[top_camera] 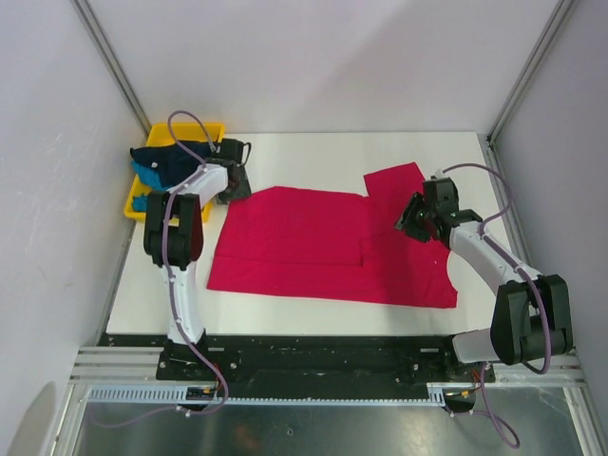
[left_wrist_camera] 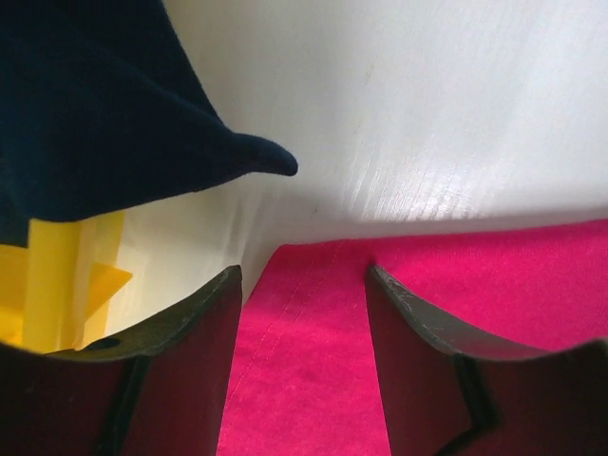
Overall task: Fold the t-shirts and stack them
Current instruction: Grap the side of the flattened tshirt furthest away from the robot with both arms
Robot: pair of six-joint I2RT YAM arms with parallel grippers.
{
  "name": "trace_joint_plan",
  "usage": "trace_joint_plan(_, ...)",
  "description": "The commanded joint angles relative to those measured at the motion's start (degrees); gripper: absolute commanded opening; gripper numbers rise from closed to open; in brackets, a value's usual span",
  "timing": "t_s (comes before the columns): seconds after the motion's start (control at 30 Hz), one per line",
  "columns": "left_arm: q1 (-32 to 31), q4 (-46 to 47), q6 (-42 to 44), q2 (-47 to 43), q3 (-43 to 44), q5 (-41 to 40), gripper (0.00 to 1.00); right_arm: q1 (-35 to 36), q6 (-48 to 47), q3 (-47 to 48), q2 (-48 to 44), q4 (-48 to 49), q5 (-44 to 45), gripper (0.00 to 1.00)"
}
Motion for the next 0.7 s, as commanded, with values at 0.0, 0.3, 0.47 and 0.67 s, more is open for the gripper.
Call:
trace_joint_plan(0.0,-0.03,0.68,1.22,2.19,3.55,0.30,0.60,2.04,-1.07,2.29,0.55,0.16,1.96,0.46)
trace_joint_plan(0.3,0.45,0.96,1.53,1.36,3.87,1.22,0.41,6.85,-0.49,2.20,2.03,-0.54,7.02,0.46)
trace_joint_plan(0.47,0.44,1.58,1.99,-1.77,0.16,1.98,0.19,7.46,-0.31,2.20,2.13,-0.49,7.54,0.45)
trace_joint_plan(0.67,-1.19,4.94,1.61,-10.21,-9.70,5.37,0.10,7.42,-0.23,2.16,1.92,-0.48,7.66,0.45)
